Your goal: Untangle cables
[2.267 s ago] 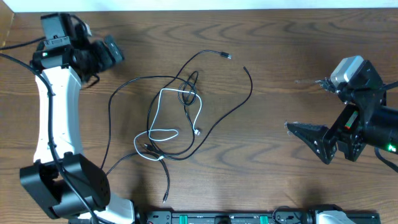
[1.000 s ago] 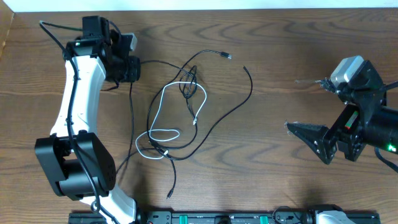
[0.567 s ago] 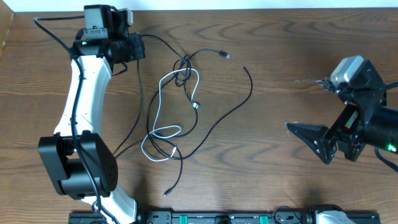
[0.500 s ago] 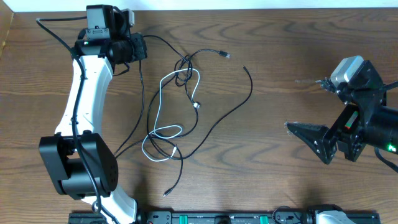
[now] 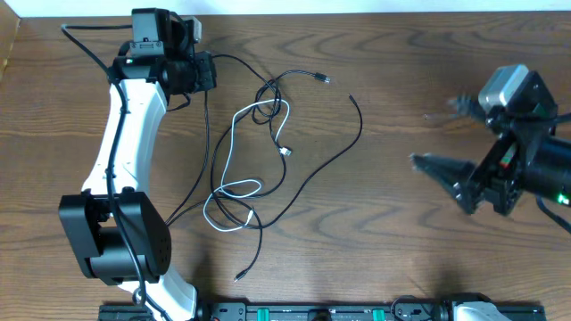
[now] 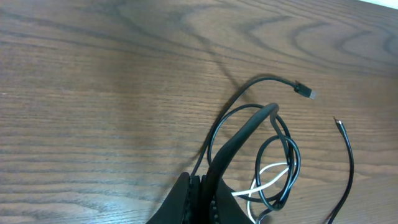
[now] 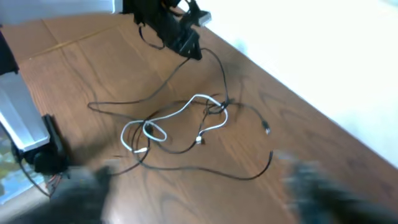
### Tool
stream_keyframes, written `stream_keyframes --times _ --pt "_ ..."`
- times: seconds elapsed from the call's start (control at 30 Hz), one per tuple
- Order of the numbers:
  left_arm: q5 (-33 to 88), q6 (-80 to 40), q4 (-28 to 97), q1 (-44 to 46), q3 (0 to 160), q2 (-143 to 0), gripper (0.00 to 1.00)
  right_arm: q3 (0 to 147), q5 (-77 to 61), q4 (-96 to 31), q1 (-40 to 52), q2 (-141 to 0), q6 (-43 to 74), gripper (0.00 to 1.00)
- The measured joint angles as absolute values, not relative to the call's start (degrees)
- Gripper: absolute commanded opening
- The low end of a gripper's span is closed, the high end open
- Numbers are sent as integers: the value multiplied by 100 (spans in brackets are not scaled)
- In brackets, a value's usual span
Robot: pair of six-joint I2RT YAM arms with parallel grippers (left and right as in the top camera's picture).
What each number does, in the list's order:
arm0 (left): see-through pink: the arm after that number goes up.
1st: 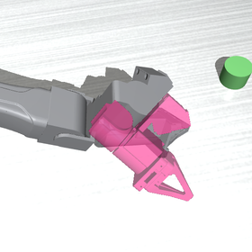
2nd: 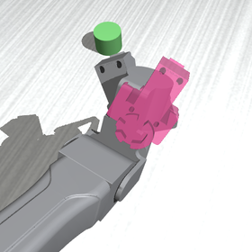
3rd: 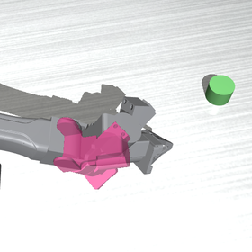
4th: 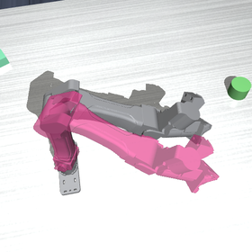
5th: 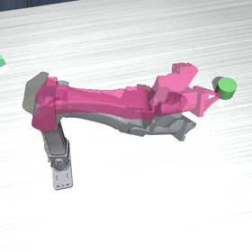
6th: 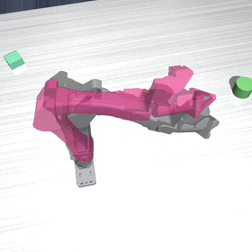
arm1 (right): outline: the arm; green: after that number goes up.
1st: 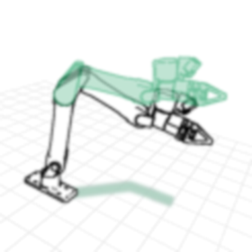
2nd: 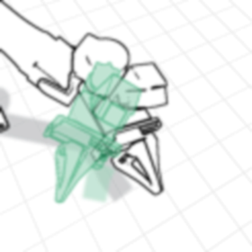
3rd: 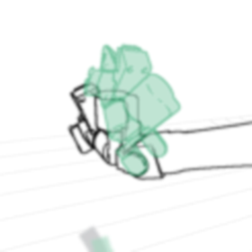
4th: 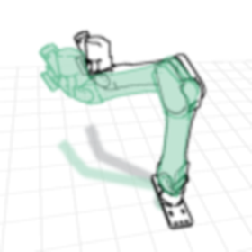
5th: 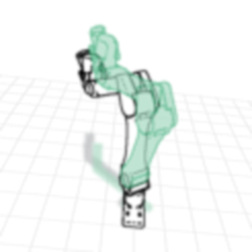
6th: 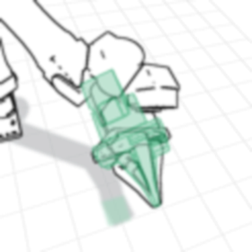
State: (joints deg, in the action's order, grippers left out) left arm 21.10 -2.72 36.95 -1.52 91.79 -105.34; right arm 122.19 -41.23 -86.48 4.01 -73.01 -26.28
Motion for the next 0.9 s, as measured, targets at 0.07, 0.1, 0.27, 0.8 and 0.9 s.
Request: stream_keyframes --times 0.07,0.1,0.27,0.8,0.9 --pt "2108 -270 3697 -148 9179 -10534 7 12219 -4075 -8510 401 -7397 -2510 99" --pt "2108 -268 3699 -148 9179 -10534 7 12219 -4003 -8473 401 -7481 -2445 99" --pt "2108 -255 3706 -148 9179 -10534 7 12223 -3649 -8040 451 -8221 -2053 99" --pt "2720 -1271 3704 -148 9179 -10534 7 12125 -3583 -4803 1592 -12650 -567 54" --pt "2821 -1555 3699 -150 9179 -10534 7 12125 -3822 -4462 1800 -13043 -351 52"
